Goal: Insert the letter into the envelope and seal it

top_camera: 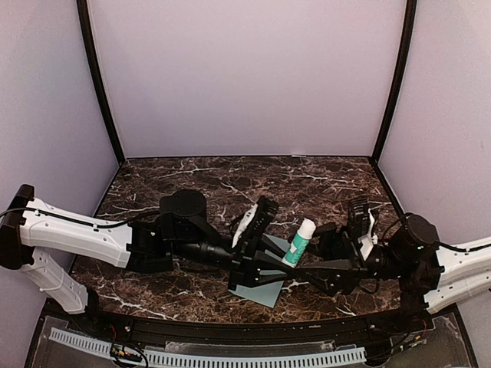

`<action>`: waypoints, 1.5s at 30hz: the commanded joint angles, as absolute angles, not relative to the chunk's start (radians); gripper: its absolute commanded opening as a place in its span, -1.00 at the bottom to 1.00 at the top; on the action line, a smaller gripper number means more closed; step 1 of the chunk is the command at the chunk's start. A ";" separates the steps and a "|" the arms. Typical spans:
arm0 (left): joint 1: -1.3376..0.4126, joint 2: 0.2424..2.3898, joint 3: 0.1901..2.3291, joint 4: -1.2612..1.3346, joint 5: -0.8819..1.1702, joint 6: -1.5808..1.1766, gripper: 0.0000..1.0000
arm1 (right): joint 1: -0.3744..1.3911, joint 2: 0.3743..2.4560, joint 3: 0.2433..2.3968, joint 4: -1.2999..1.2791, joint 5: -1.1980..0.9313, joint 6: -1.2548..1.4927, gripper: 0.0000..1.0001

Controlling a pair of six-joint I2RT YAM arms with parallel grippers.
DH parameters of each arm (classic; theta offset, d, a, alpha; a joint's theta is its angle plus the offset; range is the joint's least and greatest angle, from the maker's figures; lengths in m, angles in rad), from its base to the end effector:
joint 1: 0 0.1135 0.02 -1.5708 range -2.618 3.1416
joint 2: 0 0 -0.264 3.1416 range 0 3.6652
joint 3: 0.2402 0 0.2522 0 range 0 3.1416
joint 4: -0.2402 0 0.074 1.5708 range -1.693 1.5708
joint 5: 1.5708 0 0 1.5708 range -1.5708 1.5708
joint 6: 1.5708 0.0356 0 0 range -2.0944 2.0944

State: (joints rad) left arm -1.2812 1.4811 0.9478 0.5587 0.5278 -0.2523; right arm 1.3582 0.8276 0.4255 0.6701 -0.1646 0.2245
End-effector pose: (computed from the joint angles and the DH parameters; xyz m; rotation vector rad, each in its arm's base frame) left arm 0.0806 -0.3334 0.3062 1.2671 1.2685 -1.5658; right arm 0.0355 0.1923 0.2961 -0.9095 1.1372 1.4346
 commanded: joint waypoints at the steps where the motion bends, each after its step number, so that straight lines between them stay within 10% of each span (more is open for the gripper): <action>1: -1.285 1.489 0.977 0.581 0.570 -0.257 -0.97 | 1.353 0.851 0.480 0.686 -0.208 0.232 0.20; 13: -1.285 1.472 0.963 0.564 0.551 -0.241 -0.98 | 1.352 0.881 0.503 0.662 -0.145 0.241 -1.00; 33: -1.341 1.473 0.953 0.513 -0.132 -0.149 -0.93 | 1.356 1.124 0.627 0.566 0.508 0.383 -1.00; 45: -1.351 1.368 0.884 0.415 0.113 -0.177 0.08 | 1.347 0.890 0.544 0.523 0.163 0.199 -1.00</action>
